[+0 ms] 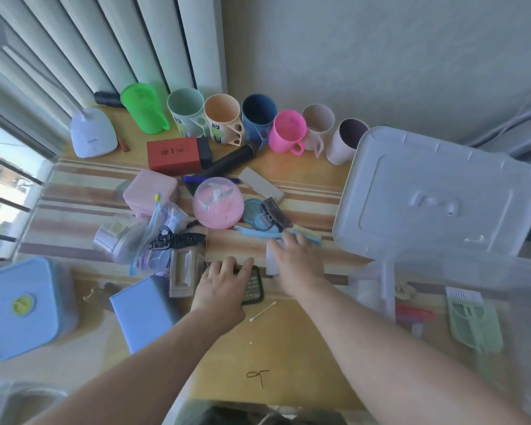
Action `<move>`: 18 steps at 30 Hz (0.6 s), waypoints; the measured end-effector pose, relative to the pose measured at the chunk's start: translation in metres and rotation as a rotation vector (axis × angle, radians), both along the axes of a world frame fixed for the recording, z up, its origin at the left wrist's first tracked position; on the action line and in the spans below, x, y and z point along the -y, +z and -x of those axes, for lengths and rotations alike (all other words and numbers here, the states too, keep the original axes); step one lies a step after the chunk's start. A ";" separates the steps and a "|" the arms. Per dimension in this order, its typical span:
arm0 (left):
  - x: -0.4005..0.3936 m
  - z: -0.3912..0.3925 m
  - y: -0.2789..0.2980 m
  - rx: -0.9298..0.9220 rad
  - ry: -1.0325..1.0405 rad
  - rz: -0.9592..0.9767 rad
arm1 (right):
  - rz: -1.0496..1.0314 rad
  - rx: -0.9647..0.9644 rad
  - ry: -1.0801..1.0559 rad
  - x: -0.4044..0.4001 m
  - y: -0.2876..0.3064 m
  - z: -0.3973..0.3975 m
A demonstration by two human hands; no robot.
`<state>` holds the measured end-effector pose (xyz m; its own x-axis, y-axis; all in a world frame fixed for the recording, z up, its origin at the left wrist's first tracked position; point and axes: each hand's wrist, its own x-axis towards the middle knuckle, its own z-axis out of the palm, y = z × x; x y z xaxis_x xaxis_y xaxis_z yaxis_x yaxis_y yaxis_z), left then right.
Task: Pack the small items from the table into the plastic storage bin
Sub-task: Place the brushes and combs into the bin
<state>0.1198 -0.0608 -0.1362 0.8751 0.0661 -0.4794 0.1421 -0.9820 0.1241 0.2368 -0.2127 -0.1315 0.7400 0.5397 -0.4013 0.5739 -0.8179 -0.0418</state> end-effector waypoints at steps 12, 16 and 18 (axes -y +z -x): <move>0.012 0.007 0.095 0.423 0.276 0.294 | -0.381 -0.277 -0.184 0.050 0.103 0.020; 0.041 0.001 0.145 0.647 0.261 0.465 | -0.844 -0.278 -0.272 0.127 0.169 0.024; 0.067 -0.004 0.170 0.724 0.239 0.495 | -0.915 -0.275 -0.363 0.175 0.187 0.029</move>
